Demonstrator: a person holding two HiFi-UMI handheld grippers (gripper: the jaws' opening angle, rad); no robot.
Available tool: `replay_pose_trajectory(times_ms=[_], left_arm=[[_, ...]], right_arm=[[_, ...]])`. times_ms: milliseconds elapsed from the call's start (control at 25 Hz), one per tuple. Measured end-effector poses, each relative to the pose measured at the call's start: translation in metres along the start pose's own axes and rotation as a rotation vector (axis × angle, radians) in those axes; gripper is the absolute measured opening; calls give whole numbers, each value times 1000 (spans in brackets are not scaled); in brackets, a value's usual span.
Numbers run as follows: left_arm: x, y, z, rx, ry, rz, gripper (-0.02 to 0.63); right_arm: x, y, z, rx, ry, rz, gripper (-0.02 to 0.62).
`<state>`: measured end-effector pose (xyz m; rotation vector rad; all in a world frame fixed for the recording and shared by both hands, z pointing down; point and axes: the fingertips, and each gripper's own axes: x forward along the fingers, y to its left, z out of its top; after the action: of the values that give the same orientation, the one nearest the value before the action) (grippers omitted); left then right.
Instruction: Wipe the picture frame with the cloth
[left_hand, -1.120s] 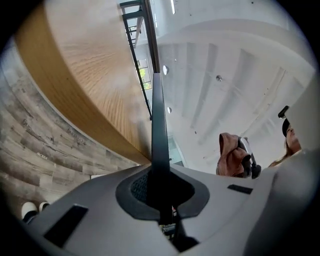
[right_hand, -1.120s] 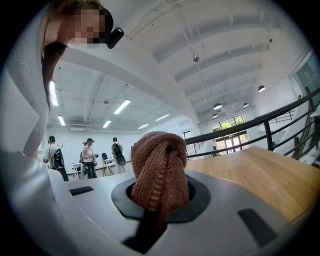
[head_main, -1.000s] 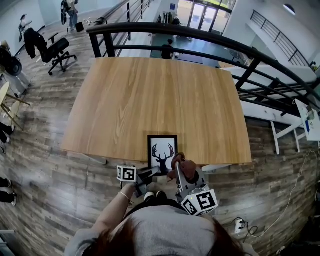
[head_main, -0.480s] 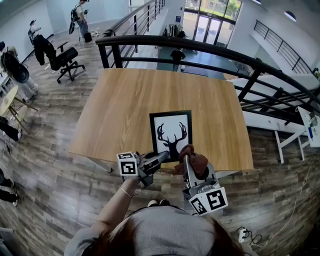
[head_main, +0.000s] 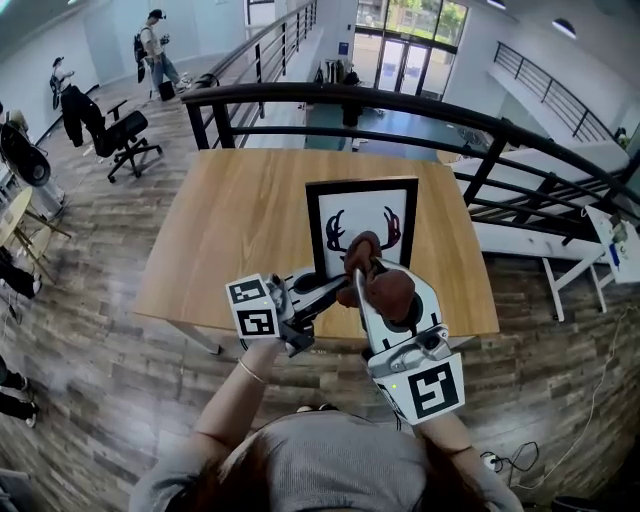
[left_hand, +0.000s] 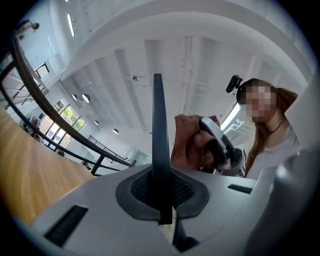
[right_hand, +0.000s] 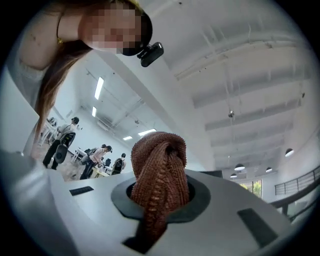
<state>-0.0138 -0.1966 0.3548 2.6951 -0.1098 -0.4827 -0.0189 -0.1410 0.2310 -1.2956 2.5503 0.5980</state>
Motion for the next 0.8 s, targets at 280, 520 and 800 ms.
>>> replay_pose_trajectory(times_ms=[280,520,800], left_arm=[[14,-4,-4,-6,21,1,17],[23,-14,-5,10,45,-10,17],[22,-23,-2,-10,28,-20,17]], right_arm=[[45,-21,41,-203,-51,-35,44],[74,-14,8,-378,150,17,46],[72,-3,-9,-346,209,58,46]])
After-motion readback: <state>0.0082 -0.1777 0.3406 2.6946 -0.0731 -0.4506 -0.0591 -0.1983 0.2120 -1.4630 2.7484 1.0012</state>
